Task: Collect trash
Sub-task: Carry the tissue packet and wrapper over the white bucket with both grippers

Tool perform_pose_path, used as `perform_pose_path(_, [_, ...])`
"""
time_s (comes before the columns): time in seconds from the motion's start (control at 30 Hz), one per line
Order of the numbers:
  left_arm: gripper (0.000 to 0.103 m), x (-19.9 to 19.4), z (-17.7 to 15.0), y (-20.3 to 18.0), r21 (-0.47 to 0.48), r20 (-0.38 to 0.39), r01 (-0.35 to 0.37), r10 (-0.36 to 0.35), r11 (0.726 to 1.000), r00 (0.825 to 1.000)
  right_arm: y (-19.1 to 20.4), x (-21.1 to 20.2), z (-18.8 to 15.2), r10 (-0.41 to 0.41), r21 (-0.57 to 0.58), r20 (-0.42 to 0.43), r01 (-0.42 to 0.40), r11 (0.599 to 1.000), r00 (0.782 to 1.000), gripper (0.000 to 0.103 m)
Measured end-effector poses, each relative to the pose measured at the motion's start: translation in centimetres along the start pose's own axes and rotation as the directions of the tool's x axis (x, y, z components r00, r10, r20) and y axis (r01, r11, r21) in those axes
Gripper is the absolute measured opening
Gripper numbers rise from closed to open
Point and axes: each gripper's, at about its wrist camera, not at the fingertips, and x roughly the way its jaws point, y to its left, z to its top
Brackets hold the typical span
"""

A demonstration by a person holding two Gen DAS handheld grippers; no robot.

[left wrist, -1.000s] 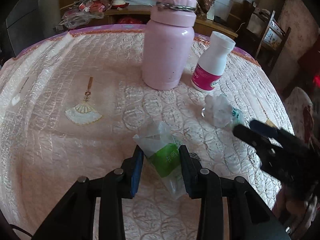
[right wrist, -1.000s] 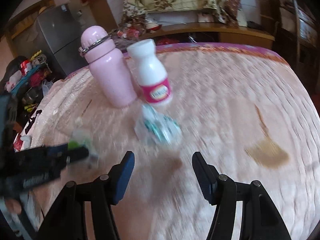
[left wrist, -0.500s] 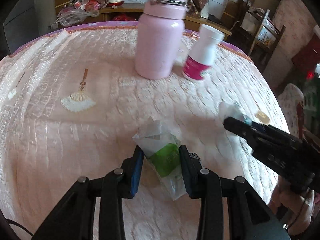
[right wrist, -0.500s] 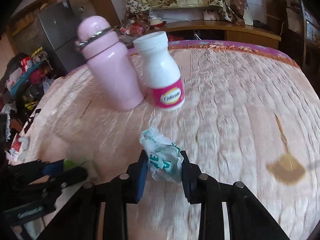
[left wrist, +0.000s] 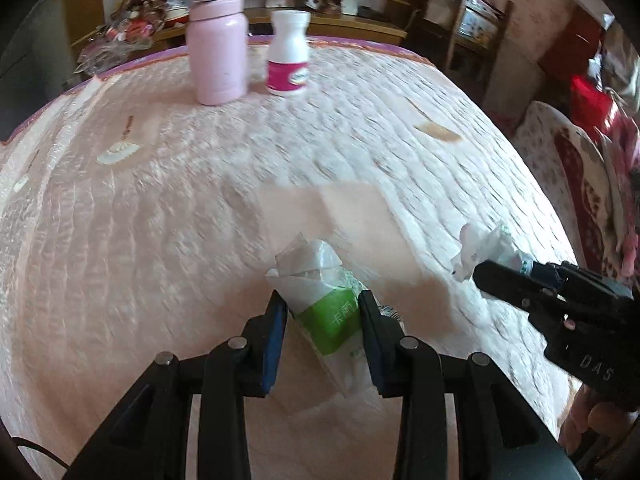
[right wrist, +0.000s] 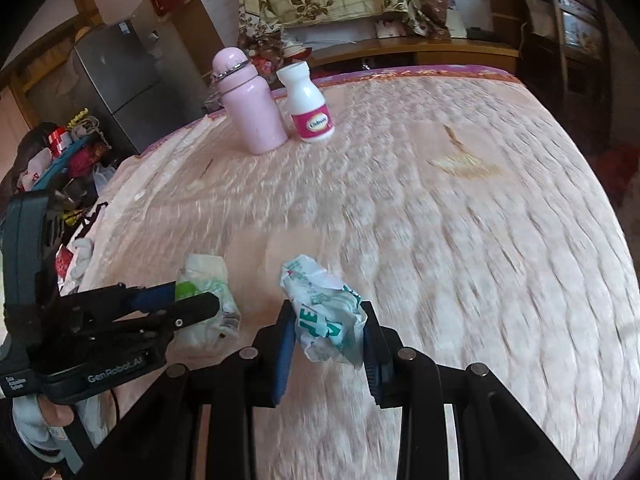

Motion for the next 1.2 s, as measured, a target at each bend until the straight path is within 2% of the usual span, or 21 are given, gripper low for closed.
perform_pose_path(0.17, [0.037,-1.2,-1.4,-2.2,0.030,0.013,0.007,-0.007,1.000,1.000,-0.8,-2.4,-2.9,-0.016,0.021,0.007,0.016,1.000,1.000,0.033])
perform_pose_path(0.43, [0.037,-2.1,-3.1,-5.7,0.074,0.023,0.022,-0.024,0.997,0.999,-3.0,-6.1,-5.7,-0.035,0.116,0.044,0.030,0.993,0.998,0.033])
perform_pose_path(0.87, [0.037,-3.0,-3.7,-11.1,0.151,0.042,0.049,-0.056,0.987,0.998,-5.5,-9.6,-7.9,-0.078,0.192,0.085,0.061,0.979,0.993,0.033])
perform_pose_path(1.2, [0.037,-3.0,-3.6,-15.1,0.205,0.039,0.103,-0.113,0.973,0.993,-7.9,-12.2,-9.5,-0.134,0.255,0.111,0.102,0.962,0.985,0.033])
